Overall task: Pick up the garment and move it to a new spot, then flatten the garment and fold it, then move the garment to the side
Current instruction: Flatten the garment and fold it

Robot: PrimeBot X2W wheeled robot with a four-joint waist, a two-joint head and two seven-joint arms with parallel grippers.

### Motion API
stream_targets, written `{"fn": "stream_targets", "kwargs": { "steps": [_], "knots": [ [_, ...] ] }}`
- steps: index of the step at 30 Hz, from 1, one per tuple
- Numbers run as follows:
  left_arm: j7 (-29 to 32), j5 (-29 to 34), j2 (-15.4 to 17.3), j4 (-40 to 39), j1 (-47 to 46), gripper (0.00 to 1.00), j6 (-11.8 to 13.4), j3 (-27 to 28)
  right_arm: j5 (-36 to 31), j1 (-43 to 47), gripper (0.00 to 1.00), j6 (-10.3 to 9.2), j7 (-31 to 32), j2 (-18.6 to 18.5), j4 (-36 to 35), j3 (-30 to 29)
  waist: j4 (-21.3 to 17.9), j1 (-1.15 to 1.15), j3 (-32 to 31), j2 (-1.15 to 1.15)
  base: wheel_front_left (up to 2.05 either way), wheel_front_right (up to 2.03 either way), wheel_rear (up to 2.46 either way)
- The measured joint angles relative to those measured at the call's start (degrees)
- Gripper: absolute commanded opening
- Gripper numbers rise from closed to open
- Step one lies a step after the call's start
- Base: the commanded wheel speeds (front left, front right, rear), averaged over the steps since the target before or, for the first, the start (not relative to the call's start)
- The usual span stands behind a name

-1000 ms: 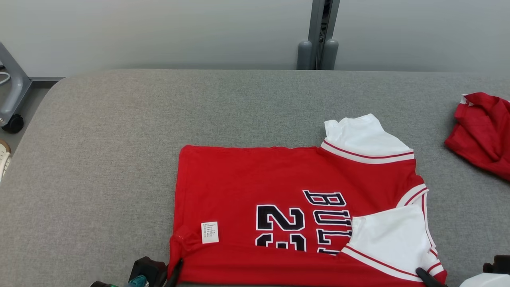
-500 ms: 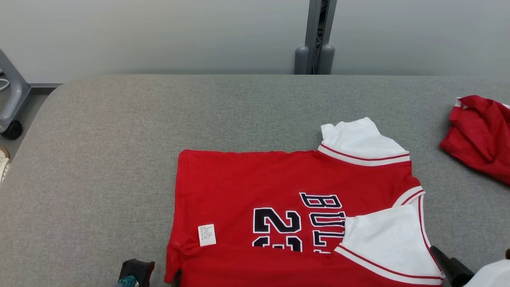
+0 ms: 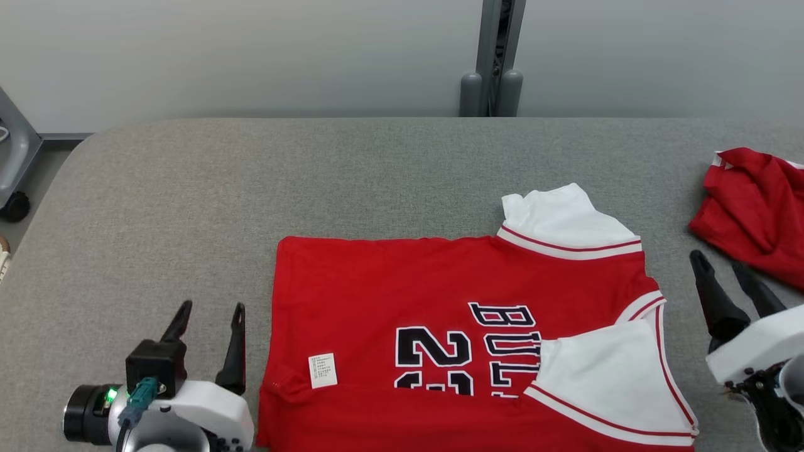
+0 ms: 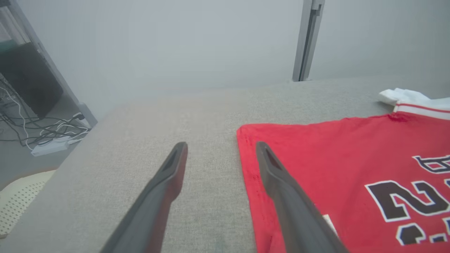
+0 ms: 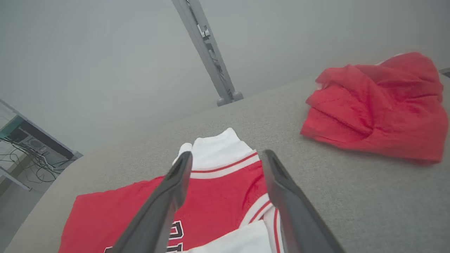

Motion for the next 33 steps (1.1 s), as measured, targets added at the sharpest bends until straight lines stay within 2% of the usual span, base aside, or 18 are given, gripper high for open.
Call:
{"fn": "stream_targets", "kwargs": {
  "steps": [6, 15, 26, 33],
  "knots": [
    [-7.6, 0.6, -4.1, 1.9, -4.4, 1.00, 0.0, 1.2, -6.0, -2.2, 1.00, 0.00, -8.7, 0.0, -2.6, 6.2, -0.6, 0.00, 1.2, 0.00, 0.00, 0.00, 0.00],
    [-10.3, 2.0, -9.8, 10.8, -7.0, 1.00, -3.4, 1.3, -9.3, -2.7, 1.00, 0.00, -18.9, 0.0, 3.8, 9.5, -1.9, 0.00, 2.2, 0.00, 0.00, 0.00, 0.00],
    [-10.3, 6.2, -13.0, 13.4, -6.8, 1.00, -7.1, 6.6, -9.5, -4.5, 1.00, 0.00, -22.4, 0.0, 9.7, 10.1, -2.8, 0.00, 3.2, 0.00, 0.00, 0.00, 0.00],
    [-9.5, 7.0, -13.0, 19.2, -9.0, 1.00, -9.4, 7.8, -10.7, -8.2, 1.00, 0.00, -21.1, -0.3, 10.0, 10.2, -2.9, 0.00, 5.3, 0.00, 0.00, 0.00, 0.00]
  ]
}}
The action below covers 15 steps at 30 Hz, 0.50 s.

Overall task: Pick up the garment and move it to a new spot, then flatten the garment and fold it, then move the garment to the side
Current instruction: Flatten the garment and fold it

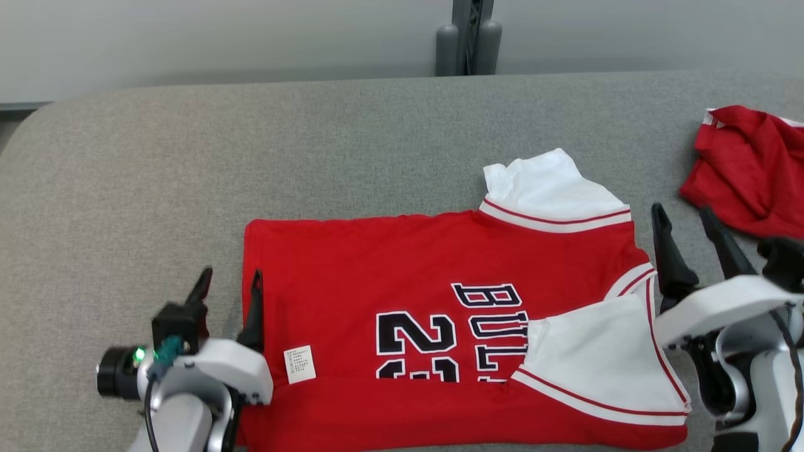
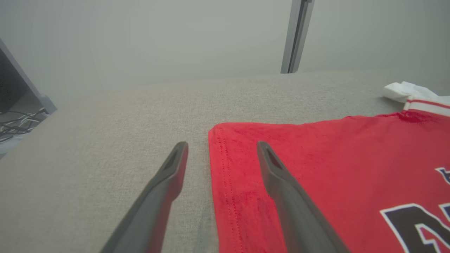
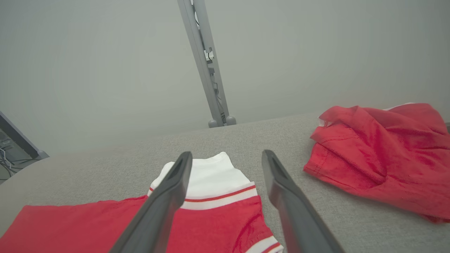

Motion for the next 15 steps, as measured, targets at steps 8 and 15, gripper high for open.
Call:
{"fn": "stream_targets", "kwargs": {
  "steps": [8, 15],
  "knots": [
    [6.1, -2.0, 1.0, 4.0, -11.7, 1.00, -3.5, 0.5, 0.3, -11.2, 1.00, 0.00, 4.6, -2.6, 4.6, -0.1, -0.3, 0.00, 5.5, 0.00, 0.00, 0.00, 0.00],
    [13.5, -3.1, 0.8, 9.0, -20.3, 1.00, -6.0, -0.6, 0.9, -22.4, 1.00, 0.00, 5.8, -4.3, 10.8, 0.1, 0.2, 0.00, 11.5, 0.00, 0.00, 0.00, 0.00]
  ]
}}
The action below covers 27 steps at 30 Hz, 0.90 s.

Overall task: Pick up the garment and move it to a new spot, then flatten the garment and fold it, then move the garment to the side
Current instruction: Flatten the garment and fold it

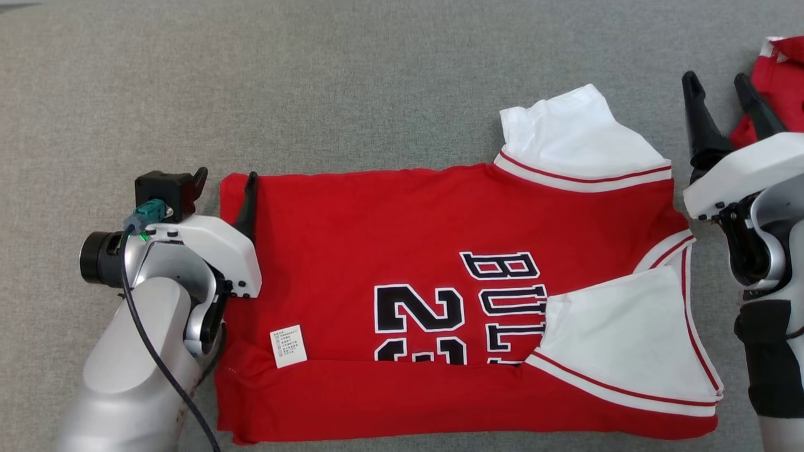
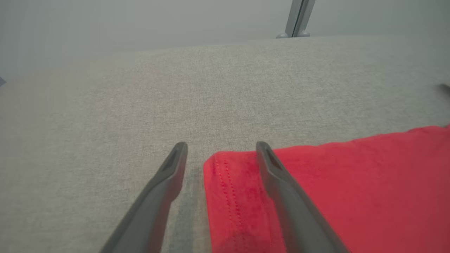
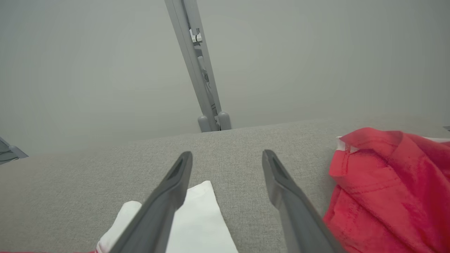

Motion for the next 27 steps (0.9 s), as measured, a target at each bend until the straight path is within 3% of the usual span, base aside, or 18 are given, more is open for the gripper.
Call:
{"fn": "stream_targets", "kwargs": {
  "steps": [10, 11, 12, 14, 27],
  "knots": [
    [2.7, -0.6, -0.2, 2.7, -2.7, 1.00, -1.1, -1.1, 0.9, -4.5, 1.00, 0.00, -0.7, -1.6, 5.8, 2.3, 0.4, 0.00, 3.0, 0.00, 0.00, 0.00, 0.00],
    [2.6, -0.7, -0.3, 2.7, -2.8, 0.96, -1.3, -1.1, 1.0, -4.8, 1.00, 0.00, -0.7, -1.8, 6.3, 2.4, 0.4, 0.00, 3.1, 0.00, 0.00, 0.00, 0.00],
    [2.5, -0.9, -0.4, 2.7, -3.1, 0.74, -1.3, -1.1, 1.0, -5.1, 1.00, 0.00, -0.7, -2.0, 6.8, 2.5, 0.5, 0.00, 3.2, 0.00, 0.00, 0.00, 0.00],
    [2.3, -0.9, -0.5, 2.8, -3.4, 0.00, -1.3, -1.2, 1.1, -5.5, 1.00, 0.00, -0.8, -2.4, 7.6, 2.8, 0.6, 0.00, 3.4, 0.00, 0.00, 0.00, 0.00],
    [0.6, -0.9, -1.0, 2.5, -4.7, 0.00, -1.5, -2.1, 2.5, -9.2, 1.00, 0.00, 1.6, -4.3, 13.4, 4.3, 2.2, 0.00, 4.7, 0.00, 0.00, 0.00, 0.00]
  ]
}}
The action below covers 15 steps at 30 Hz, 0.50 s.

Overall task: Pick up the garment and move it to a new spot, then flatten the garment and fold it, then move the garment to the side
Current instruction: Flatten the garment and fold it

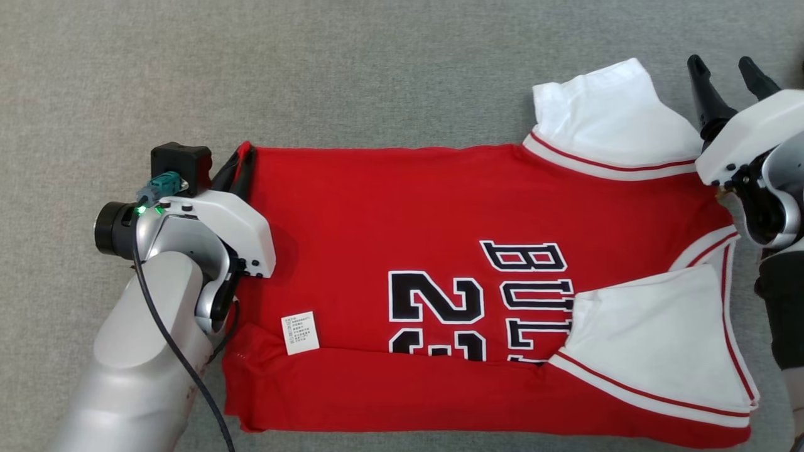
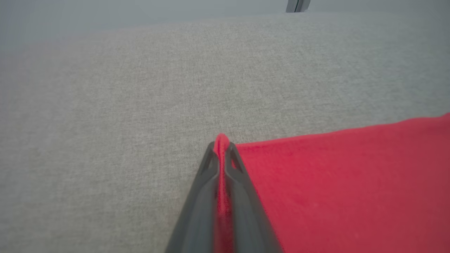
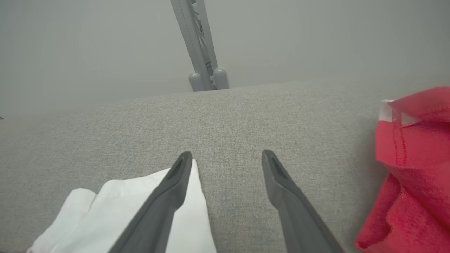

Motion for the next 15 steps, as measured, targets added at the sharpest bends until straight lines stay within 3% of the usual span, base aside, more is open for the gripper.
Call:
{"fn": "stream_targets", "kwargs": {
  "steps": [15],
  "knots": [
    [-1.0, 0.0, -2.6, 0.7, -2.2, 0.00, -0.8, -2.4, 3.6, -8.6, 1.00, 0.00, 6.9, -3.7, 8.8, 8.7, 4.1, 0.00, 2.5, 0.00, 0.00, 0.00, 0.00]
  ]
}}
